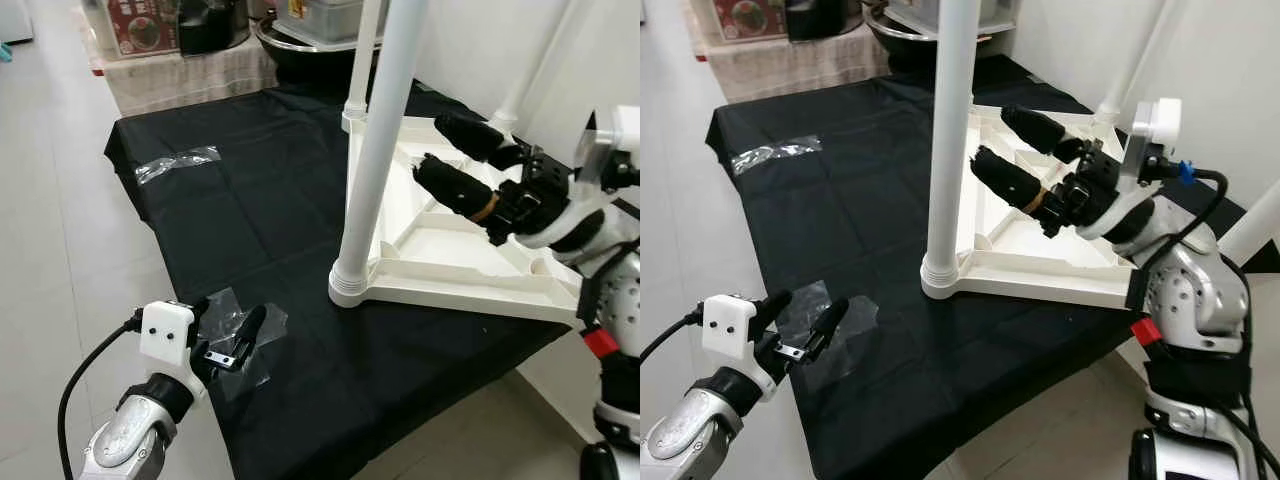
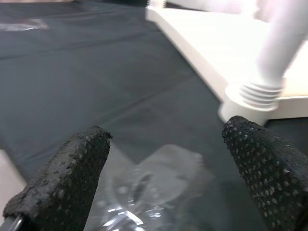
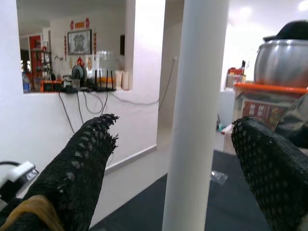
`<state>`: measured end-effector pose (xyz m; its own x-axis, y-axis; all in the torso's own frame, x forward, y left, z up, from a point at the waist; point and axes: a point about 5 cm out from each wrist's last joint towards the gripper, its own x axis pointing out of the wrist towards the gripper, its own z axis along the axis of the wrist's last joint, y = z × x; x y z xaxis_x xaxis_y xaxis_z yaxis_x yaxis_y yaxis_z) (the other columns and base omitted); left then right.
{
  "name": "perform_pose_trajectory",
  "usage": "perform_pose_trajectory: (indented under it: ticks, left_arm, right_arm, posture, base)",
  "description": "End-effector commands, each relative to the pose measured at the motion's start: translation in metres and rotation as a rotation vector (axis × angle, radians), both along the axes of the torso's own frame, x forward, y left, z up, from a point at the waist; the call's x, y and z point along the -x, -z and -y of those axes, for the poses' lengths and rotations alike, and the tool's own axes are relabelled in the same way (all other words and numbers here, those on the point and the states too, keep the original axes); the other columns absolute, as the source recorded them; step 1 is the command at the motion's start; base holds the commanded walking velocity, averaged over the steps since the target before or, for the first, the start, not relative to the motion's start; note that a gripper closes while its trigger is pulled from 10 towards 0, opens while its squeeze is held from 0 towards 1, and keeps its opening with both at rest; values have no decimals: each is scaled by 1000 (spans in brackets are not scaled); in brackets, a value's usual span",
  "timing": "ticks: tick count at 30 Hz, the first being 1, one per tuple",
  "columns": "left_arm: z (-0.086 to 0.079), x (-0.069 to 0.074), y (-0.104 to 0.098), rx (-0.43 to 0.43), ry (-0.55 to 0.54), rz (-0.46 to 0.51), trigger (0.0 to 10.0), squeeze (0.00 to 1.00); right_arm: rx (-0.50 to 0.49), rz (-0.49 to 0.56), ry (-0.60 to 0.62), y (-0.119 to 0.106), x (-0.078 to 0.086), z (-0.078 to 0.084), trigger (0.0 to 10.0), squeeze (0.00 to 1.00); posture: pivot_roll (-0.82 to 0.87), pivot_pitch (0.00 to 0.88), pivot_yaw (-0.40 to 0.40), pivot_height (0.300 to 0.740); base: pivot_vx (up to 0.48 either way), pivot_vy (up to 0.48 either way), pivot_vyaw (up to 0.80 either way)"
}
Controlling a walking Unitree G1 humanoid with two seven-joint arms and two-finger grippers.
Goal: Building children table
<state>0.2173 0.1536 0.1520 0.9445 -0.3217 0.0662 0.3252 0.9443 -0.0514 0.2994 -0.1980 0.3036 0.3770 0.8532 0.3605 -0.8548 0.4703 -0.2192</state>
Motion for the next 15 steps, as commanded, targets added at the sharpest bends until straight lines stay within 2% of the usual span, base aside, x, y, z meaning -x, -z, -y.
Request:
perform_pose_trajectory:
  ticks: [1, 2, 5, 9, 11, 15]
  left_arm:
    - [12, 3, -9, 13, 74, 49, 10000, 0]
    - [12, 3, -9, 13, 74, 49, 10000, 0]
    - [22, 7, -18, -2, 169, 87, 10000, 0]
    - [24, 10, -27, 1, 214, 127, 10000, 0]
    - [23, 13, -32, -5, 230, 149, 10000, 0]
    - [9, 19, -44, -43, 229, 191, 10000, 0]
  right_arm:
    - [50, 9, -42, 3, -5, -9, 10000, 0]
    - [50, 9, -42, 3, -5, -9, 10000, 0]
    - [96, -11, -113, 4, -14, -24, 10000, 0]
    - [110, -16, -144, 2, -21, -32, 10000, 0]
    - [116, -17, -166, 0, -25, -35, 10000, 0]
    - [161, -28, -198, 2, -37, -38, 10000, 0]
  posture:
    - [52, 145, -68, 740]
    - [52, 145, -68, 740]
    - [65, 154, -72, 740]
    - [78, 161, -80, 740]
    - [85, 172, -85, 740]
    - [96, 190, -96, 740]
  base:
    - [0, 0, 0]
    - [0, 0, 0]
    - [0, 0, 0]
    - [0, 0, 0]
    - [0, 0, 0]
    - [0, 0, 0]
